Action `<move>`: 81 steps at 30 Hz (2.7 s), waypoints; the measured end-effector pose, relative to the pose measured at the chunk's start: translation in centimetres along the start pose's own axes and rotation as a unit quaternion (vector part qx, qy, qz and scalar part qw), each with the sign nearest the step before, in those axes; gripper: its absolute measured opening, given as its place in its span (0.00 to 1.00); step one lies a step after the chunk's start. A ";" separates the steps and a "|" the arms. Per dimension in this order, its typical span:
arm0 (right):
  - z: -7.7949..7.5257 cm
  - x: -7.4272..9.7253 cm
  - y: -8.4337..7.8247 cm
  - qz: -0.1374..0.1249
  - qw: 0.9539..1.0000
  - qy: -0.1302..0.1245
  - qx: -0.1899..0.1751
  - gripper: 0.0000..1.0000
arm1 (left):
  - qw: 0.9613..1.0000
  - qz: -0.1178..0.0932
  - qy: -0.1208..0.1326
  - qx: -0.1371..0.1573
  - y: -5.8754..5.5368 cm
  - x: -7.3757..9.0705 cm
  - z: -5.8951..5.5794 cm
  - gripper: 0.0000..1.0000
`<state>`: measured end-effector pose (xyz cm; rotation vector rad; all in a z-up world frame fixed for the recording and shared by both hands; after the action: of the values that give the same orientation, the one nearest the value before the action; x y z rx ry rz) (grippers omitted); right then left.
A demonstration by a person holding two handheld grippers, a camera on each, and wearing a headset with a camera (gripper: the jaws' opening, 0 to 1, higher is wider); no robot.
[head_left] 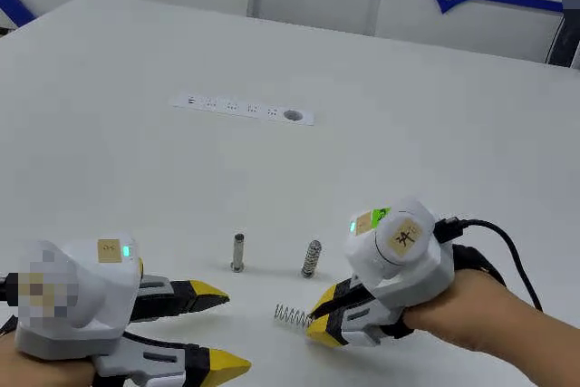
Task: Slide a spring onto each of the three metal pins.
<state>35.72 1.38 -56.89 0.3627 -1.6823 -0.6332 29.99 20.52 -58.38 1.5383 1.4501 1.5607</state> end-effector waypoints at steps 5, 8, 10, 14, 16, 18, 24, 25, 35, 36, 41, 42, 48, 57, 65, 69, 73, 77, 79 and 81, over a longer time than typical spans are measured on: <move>0.9 0.3 0.9 -0.009 0.999 0.018 0.024 0.12 | 1.000 0.005 -0.009 -0.011 0.3 -0.5 0.0 0.44; 1.2 0.5 1.4 -0.012 0.999 0.023 0.038 0.12 | 1.000 0.009 -0.015 -0.017 0.4 -0.7 -0.1 0.42; 1.3 0.5 1.7 -0.015 0.998 0.027 0.045 0.12 | 1.000 0.011 -0.021 -0.021 0.4 -0.8 -0.2 0.40; 1.8 0.7 2.1 -0.022 0.997 0.037 0.065 0.12 | 0.999 0.014 -0.030 -0.028 0.4 -0.9 -0.4 0.37; 2.2 0.7 2.4 -0.025 0.995 0.043 0.081 0.12 | 0.999 0.014 -0.034 -0.031 0.5 -1.0 -0.5 0.35; 2.5 0.7 2.6 -0.029 0.994 0.048 0.092 0.12 | 0.999 0.015 -0.039 -0.034 0.5 -1.0 -0.6 0.32; 2.7 0.7 2.8 -0.030 0.993 0.051 0.107 0.12 | 0.998 0.015 -0.051 -0.044 0.6 -1.1 -0.9 0.23; 2.7 0.7 2.8 -0.030 0.992 0.052 0.109 0.12 | 0.998 0.015 -0.052 -0.044 0.7 -1.1 -1.0 0.22; 3.0 0.9 2.8 -0.037 0.990 0.057 0.122 0.12 | 0.997 0.022 -0.055 -0.055 0.7 -1.1 -1.0 0.13; 3.1 0.9 2.8 -0.038 0.990 0.057 0.122 0.12 | 0.997 0.022 -0.056 -0.058 0.7 -1.1 -1.0 0.12; 3.0 1.0 2.7 -0.039 0.992 0.059 0.107 0.12 | 0.996 0.018 -0.061 -0.063 0.7 -1.0 -1.1 0.11; 2.9 1.0 2.7 -0.040 0.992 0.060 0.104 0.13 | 0.996 0.017 -0.063 -0.063 0.7 -1.0 -1.1 0.11; 2.9 0.8 2.4 -0.039 0.994 0.063 0.084 0.16 | 0.996 0.004 -0.067 -0.066 1.1 -0.8 -1.2 0.10; 2.8 0.7 2.1 -0.040 0.994 0.063 0.079 0.12 | 0.995 -0.008 -0.072 -0.064 1.3 -0.8 -1.3 0.10; 2.5 1.7 3.1 -0.075 0.994 0.071 0.044 0.12 | 0.996 0.002 -0.067 -0.055 0.7 -0.8 -1.0 0.10; 2.5 2.0 3.8 -0.091 0.992 0.074 0.037 0.12 | 0.996 0.003 -0.067 -0.054 0.7 -0.9 -1.0 0.10; 2.8 2.2 4.5 -0.104 0.991 0.079 0.037 0.12 | 0.997 0.002 -0.064 -0.054 0.8 -0.8 -1.0 0.10; 2.9 2.3 5.3 -0.116 0.989 0.080 0.037 0.12 | 0.996 -0.001 -0.064 -0.054 0.9 -0.8 -1.0 0.10; 3.1 2.3 5.6 -0.116 0.989 0.079 0.045 0.12 | 0.997 -0.002 -0.064 -0.054 0.9 -0.8 -1.0 0.10; 3.2 2.3 5.8 -0.117 0.989 0.080 0.048 0.12 | 0.997 -0.004 -0.065 -0.052 0.9 -0.9 -1.0 0.10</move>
<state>32.77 5.37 -51.94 0.6712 -1.5316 -0.6781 29.51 19.12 -57.69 1.5411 1.2814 1.4789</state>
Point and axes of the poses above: the centre of the closed fingertips' face, and the gripper's own axes: x roughly backward along the fingers, z roughly to its left, y roughly out of its top, the point moved 10 cm from there along x, roughly backward along the fingers, and after that the axes turned 10 degrees about -y, right-handed, at the moved point
